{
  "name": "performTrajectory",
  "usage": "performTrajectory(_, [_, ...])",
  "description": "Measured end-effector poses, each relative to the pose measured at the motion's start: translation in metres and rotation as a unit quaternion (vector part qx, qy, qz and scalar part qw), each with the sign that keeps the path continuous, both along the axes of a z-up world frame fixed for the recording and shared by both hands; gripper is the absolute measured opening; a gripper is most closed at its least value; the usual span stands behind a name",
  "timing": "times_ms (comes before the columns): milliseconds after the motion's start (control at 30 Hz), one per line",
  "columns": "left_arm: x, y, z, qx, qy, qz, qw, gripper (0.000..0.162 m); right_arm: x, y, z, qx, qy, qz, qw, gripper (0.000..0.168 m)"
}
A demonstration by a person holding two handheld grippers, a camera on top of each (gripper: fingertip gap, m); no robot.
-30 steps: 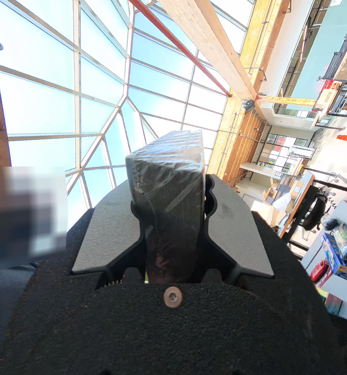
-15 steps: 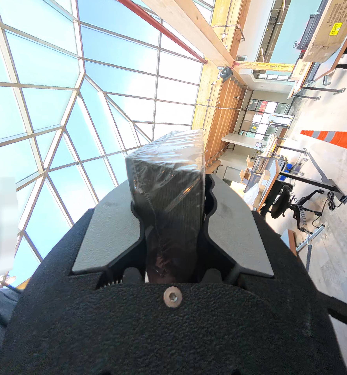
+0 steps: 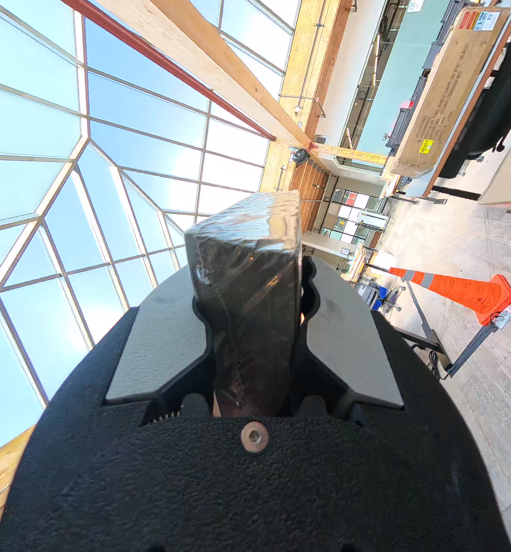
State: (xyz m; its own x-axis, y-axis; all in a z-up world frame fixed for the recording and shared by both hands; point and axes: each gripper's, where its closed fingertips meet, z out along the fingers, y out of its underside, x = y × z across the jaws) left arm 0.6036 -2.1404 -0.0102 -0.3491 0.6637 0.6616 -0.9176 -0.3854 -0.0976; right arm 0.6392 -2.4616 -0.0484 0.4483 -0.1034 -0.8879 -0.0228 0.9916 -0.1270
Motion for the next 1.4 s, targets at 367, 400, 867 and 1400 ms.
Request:
performTrajectory(367, [0.132, -0.074, -0.026, 0.031, 0.026, 0.147, 0.988, 0.12, 0.269, -0.126, -0.086, 0.003, 0.09, 0.046, 0.995, 0.061])
performTrajectory(400, [0.143, -0.083, -0.028, 0.032, 0.041, 0.168, 0.984, 0.12, 0.29, -0.137, -0.094, 0.001, 0.101, 0.052, 0.994, 0.061])
performTrajectory(867, [0.253, -0.229, -0.027, 0.112, 0.055, 0.144, 0.982, 0.121, 0.409, -0.2, -0.21, -0.102, 0.337, 0.139, 0.926, 0.067])
performTrajectory(1400, [0.363, -0.287, -0.074, 0.283, 0.052, 0.094, 0.953, 0.121, 0.332, -0.206, -0.185, -0.412, 0.339, 0.199, 0.822, 0.084])
